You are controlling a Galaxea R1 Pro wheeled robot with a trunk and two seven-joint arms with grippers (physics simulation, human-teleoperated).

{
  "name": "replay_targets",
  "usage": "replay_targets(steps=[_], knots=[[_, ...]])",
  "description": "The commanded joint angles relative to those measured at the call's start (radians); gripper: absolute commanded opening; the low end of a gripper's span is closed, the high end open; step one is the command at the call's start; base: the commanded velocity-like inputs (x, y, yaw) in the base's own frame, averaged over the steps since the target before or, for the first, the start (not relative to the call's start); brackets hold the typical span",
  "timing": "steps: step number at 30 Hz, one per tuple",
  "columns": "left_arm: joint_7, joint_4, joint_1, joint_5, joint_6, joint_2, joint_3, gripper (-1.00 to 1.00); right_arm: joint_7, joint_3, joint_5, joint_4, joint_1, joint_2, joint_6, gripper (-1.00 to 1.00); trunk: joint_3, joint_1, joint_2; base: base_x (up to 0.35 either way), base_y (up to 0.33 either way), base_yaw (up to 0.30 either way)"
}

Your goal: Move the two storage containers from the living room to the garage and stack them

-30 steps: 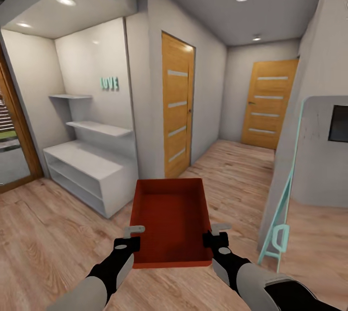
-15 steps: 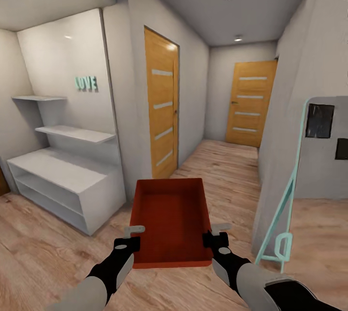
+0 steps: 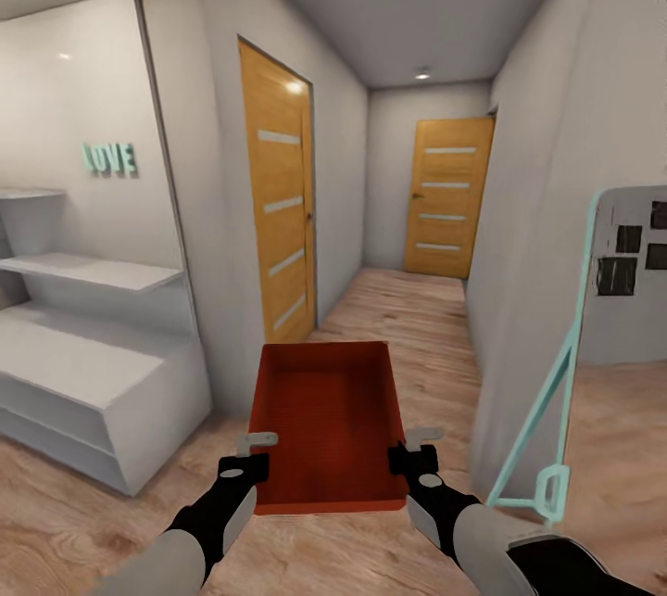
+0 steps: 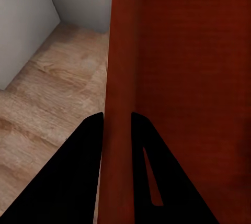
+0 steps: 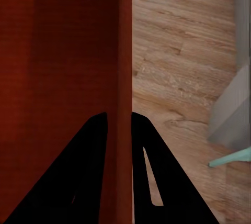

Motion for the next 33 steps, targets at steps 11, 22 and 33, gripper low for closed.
replay_targets(steps=[11,22,33], knots=[[0.027,-0.007,-0.001,-0.024,0.0,0.0,0.023,-1.0,0.004,-0.032,0.012,0.003,0.0,0.001,0.003,-1.0,-0.001,0.001,-0.001,0.312,0.184,-0.234],[0.027,-0.007,-0.001,-0.024,0.0,0.0,0.023,-1.0,0.004,-0.032,0.012,0.003,0.0,0.001,0.003,-1.0,-0.001,0.001,-0.001,0.312,0.183,-0.234],[0.027,-0.007,-0.001,-0.025,0.0,0.0,0.023,-1.0,0.004,-0.032,0.012,0.003,0.0,0.001,0.003,-1.0,-0.001,0.001,-0.001,0.312,0.18,-0.234]])
